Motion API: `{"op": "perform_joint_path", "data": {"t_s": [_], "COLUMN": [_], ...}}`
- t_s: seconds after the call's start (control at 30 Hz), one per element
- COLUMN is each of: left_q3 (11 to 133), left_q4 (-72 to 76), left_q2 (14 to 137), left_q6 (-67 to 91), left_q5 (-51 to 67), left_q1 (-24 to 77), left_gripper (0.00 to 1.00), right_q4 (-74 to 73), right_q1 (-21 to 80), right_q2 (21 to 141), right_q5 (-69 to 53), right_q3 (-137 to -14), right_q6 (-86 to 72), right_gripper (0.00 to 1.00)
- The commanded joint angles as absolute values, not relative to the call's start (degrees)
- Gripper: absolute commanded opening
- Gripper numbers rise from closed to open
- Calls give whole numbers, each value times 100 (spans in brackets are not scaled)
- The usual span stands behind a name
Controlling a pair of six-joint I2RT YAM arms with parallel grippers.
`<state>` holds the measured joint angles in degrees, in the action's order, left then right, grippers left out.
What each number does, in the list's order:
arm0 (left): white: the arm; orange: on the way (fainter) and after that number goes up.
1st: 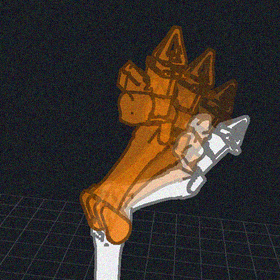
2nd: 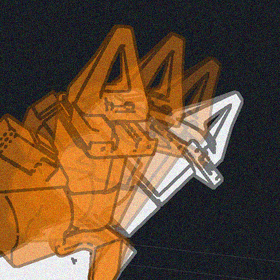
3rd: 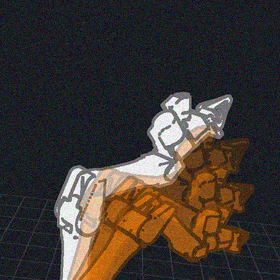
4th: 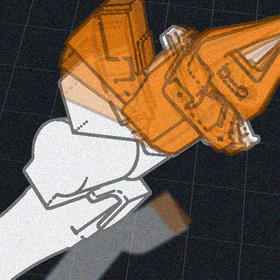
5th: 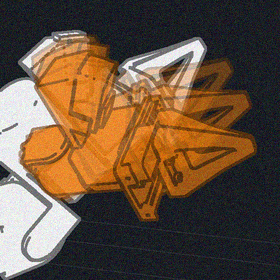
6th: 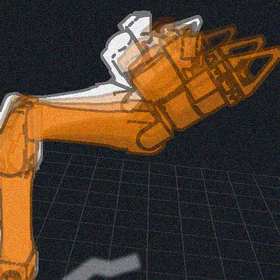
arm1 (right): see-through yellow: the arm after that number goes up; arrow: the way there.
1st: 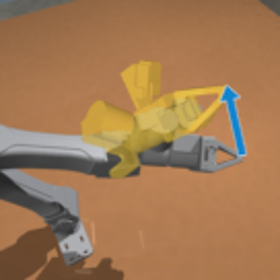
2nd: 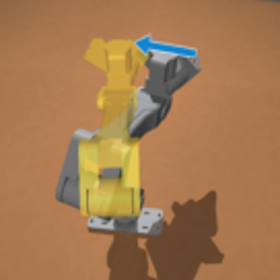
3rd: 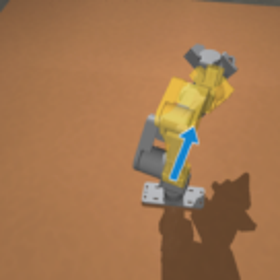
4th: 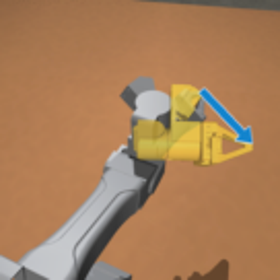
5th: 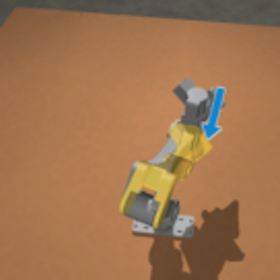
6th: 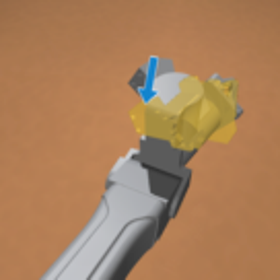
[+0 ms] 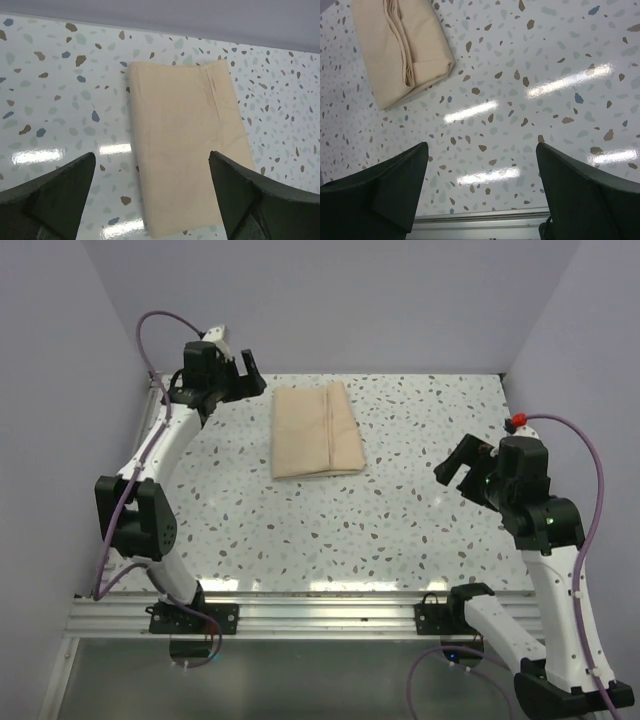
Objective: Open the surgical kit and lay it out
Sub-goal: Open the surgical kit at the center of the board.
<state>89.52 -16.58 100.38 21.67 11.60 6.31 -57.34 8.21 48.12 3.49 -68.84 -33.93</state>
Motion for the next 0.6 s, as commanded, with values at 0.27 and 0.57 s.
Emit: {"op": "perform_joint_path", "data": {"t_s": [0.27,0.57], "left_q3": [8339,10289], "left_q4": [-1191,-3118], "left_q2": [9148,11240], "left_q6": [2657,2153], "left_q5": [357,-1836], "left_q1": [2507,4059], "left_gripper": [100,60], "right_q4": [-6231,-6363], "right_q1": [835,835], "right_q2": [4491,4149], "right_q5": [518,589], "right_q3": [-7320,-6996], "right_q6": [-3164,-3138], "right_gripper": [94,94]}}
